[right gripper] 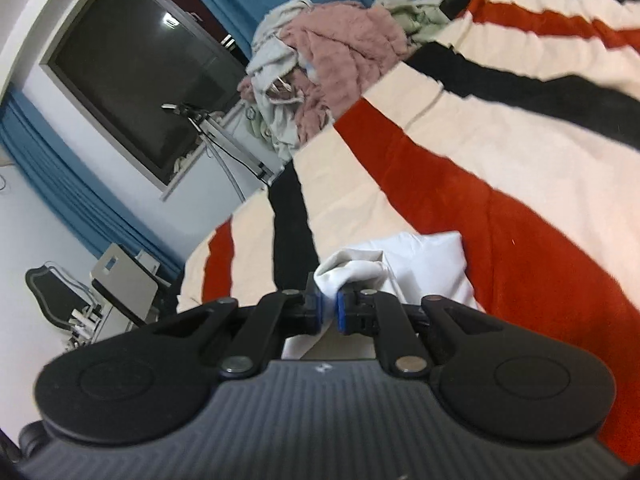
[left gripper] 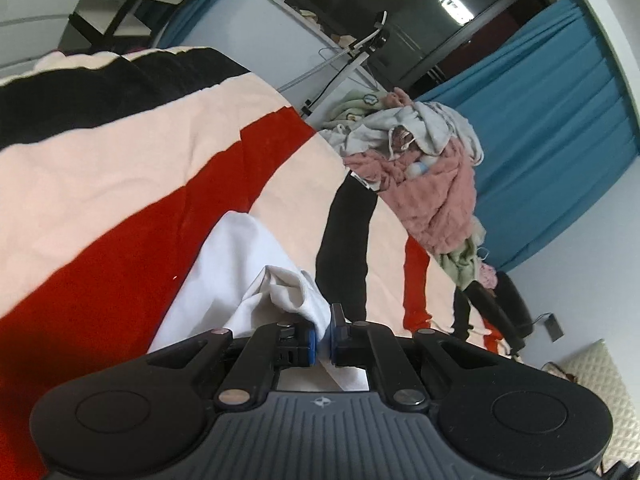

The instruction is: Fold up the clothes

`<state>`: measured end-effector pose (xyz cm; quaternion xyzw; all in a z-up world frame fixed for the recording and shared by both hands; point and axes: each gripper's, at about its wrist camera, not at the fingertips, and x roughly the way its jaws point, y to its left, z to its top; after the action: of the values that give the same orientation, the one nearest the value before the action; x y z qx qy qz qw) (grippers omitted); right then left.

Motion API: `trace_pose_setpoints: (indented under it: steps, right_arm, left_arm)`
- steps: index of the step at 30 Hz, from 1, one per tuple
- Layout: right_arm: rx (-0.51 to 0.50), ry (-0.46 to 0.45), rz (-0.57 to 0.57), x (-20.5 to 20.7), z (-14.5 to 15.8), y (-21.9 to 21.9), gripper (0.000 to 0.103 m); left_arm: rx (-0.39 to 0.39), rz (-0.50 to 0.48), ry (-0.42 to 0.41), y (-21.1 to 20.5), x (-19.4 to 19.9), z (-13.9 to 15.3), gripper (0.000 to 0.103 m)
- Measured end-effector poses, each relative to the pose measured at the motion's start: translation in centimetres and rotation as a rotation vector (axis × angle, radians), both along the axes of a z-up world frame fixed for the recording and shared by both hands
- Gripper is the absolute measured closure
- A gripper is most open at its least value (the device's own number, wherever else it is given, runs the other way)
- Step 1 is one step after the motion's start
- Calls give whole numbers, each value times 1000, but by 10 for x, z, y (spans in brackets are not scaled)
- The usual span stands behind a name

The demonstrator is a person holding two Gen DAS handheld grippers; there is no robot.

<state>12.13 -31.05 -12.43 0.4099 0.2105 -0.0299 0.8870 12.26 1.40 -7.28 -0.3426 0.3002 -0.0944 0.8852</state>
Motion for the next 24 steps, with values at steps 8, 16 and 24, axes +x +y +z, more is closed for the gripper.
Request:
trace_pose_setpoints:
  steps: [8, 16, 24]
  right_arm:
    - [9, -22, 29, 39, 2, -10, 85]
    - [-45, -64, 90, 36, 7, -1, 11]
    - [-385, 53, 185, 55, -3, 28, 52]
  left_arm:
    - [20, -66, -65, -6, 48, -1, 94]
    - [99, -150, -96, -17, 44, 1, 20]
    - [374, -208, -18, -45, 50, -23, 19]
